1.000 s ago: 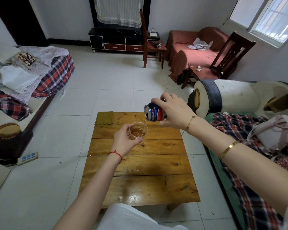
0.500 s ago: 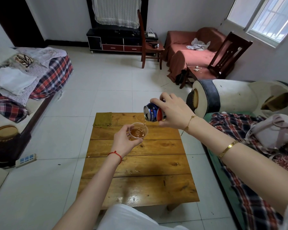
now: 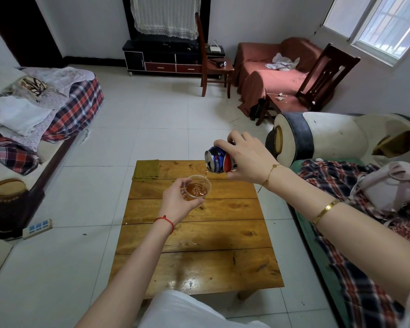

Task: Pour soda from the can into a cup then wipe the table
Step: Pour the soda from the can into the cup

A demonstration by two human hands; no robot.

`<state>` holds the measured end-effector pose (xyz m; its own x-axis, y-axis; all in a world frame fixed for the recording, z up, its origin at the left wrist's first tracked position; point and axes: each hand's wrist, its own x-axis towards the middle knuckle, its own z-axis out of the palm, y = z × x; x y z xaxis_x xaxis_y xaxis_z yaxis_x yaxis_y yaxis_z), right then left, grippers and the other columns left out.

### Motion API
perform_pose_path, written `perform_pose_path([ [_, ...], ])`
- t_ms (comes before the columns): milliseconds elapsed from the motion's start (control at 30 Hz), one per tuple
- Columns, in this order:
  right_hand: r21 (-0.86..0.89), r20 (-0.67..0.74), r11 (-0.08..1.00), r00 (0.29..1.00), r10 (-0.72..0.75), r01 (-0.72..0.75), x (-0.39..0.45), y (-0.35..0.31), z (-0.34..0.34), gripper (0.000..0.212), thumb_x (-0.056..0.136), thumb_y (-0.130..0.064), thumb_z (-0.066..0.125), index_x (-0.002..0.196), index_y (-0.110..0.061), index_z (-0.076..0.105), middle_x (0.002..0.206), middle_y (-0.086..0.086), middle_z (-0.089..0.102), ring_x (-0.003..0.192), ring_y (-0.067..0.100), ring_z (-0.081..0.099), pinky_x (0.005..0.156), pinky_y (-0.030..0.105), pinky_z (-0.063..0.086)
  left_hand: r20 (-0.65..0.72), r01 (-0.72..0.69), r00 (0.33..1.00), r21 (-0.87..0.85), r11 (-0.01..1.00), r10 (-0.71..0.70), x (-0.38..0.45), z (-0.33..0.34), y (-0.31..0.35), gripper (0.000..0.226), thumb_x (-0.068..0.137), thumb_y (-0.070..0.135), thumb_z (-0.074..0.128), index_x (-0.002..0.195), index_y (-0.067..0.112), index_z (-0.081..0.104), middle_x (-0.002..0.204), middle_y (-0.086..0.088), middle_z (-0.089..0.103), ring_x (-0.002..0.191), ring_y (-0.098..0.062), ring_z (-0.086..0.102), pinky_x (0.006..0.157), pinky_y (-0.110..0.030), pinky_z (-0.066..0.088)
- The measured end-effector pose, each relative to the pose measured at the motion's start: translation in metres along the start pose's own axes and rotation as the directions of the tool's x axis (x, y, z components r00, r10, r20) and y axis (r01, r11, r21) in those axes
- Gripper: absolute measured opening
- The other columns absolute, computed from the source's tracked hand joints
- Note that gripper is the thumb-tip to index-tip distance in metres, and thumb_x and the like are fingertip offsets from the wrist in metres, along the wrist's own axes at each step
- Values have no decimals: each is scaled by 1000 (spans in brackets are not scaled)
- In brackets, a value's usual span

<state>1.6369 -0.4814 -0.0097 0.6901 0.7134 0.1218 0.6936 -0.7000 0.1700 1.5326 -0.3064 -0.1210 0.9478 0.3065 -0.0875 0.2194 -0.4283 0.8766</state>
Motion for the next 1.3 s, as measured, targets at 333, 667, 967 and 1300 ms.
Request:
perform_pose_path([
  [333, -3, 9, 1000, 1000, -6, 6, -1, 6, 7, 72, 73, -43, 69, 137, -26, 39, 115, 7, 46, 96, 25, 47, 75, 32, 36, -11, 1, 1000, 0, 1000, -1, 2, 7, -4, 69, 72, 21, 86, 132, 14, 53, 133, -5, 59, 120, -21, 57, 91, -21, 47],
  [667, 257, 82, 956, 989, 122, -140, -12, 11, 58, 76, 66, -46, 69, 134, -33, 38, 116, 3, 47, 99, 24, 49, 81, 42, 52, -43, 15, 999, -81, 997, -19, 0, 17, -18, 71, 70, 20, 87, 132, 12, 53, 131, -3, 59, 115, -13, 56, 96, -22, 48],
  [967, 561, 216, 744, 932, 291, -363, -33, 9, 145, 78, 65, -45, 73, 134, -31, 39, 117, 6, 48, 107, 25, 50, 91, 42, 52, -103, 100, 988, -142, 985, -115, 1, 22, -49, 68, 70, 15, 86, 130, 10, 54, 130, -4, 59, 115, -14, 57, 100, -29, 50],
  [1300, 789, 383, 305, 816, 433, -533, -51, -12, 223, 69, 71, -30, 81, 131, -21, 48, 126, 0, 59, 117, 17, 54, 99, 32, 46, -124, 206, 966, -172, 963, -228, 16, 30, -94, 69, 72, 13, 85, 132, 15, 51, 127, 4, 56, 114, -8, 54, 96, -17, 45],
])
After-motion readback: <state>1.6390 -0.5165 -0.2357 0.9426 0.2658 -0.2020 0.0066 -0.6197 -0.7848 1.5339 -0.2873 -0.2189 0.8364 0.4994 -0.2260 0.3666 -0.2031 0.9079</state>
